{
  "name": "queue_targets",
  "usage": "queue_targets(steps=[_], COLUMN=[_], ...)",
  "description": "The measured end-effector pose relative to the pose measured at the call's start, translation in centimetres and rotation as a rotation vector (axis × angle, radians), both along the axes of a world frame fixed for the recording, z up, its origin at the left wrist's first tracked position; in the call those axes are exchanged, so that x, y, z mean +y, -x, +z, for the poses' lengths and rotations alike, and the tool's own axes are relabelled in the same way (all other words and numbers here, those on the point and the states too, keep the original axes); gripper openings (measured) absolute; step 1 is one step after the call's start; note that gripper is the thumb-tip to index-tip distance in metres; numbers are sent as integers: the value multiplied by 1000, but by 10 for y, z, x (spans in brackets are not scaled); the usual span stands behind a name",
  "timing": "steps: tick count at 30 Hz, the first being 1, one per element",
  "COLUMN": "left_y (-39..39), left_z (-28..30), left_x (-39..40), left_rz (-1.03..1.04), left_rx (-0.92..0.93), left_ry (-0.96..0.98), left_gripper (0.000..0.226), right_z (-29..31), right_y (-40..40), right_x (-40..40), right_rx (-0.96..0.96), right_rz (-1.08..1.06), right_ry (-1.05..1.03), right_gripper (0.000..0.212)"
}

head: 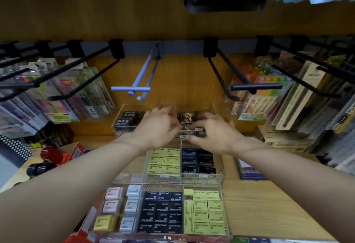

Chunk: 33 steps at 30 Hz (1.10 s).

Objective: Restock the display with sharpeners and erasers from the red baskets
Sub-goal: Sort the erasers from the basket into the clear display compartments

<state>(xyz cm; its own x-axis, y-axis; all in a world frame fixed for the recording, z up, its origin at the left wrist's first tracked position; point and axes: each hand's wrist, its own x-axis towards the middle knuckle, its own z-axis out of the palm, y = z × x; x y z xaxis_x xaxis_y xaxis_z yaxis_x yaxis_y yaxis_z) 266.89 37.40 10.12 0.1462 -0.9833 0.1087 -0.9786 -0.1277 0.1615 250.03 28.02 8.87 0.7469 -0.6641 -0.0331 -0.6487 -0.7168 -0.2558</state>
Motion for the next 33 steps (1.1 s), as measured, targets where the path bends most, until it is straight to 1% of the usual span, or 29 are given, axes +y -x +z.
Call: queue_targets(steps=[1, 3, 6, 8, 10, 13, 15, 17, 20, 23, 25, 27, 29, 33], left_y=[-1, -1, 0, 1, 4, 11, 13, 14, 12, 13, 14, 15, 14, 16], left_z=[0, 1, 4, 2, 0, -2, -1, 2, 5, 5, 4, 1, -3, -3], left_x=[1, -2, -7, -11, -15, -24, -30, -34, -36, -36, -35, -34, -32, -37], left_rz=[-9, 0, -12, -48, -72, -75, -65, -53, -46, -29, -20, -39, -60, -2], left_rx=[-56, -112, -165, -147, -95, -83, -134, -204, -309, -334, -341, -343, -330, -287], left_ry=[-41, -109, -169, -162, -167, -269, -328, -348, -414, -461, -430, -358, -319, -371], left_gripper=[35, 43, 47, 50, 58, 68, 70, 70, 77, 83, 86, 84, 80, 82], right_z=[0, 1, 2, 2, 2, 2, 2, 2, 2, -1, -3, -4, -8, -14], right_y=[-1, -1, 1, 5, 9, 8, 4, 2, 4, 8, 11, 16, 23, 30], right_x=[0, -2, -3, -3, -3, -1, 0, 0, 0, 2, 4, 5, 6, 7], right_rx=[7, 30, 79, 65, 86, 216, 270, 281, 234, 159, 58, -19, -46, -54], right_rz=[-6, -12, 8, 19, 19, 46, 38, 17, 2, 29, 43, 54, 76, 104], right_ry=[-5, -13, -12, 23, 75, 203, 266, 297, 241, 156, 117, 121, 152, 185], right_gripper=[57, 55, 64, 74, 82, 78, 75, 73, 67, 75, 80, 80, 76, 70])
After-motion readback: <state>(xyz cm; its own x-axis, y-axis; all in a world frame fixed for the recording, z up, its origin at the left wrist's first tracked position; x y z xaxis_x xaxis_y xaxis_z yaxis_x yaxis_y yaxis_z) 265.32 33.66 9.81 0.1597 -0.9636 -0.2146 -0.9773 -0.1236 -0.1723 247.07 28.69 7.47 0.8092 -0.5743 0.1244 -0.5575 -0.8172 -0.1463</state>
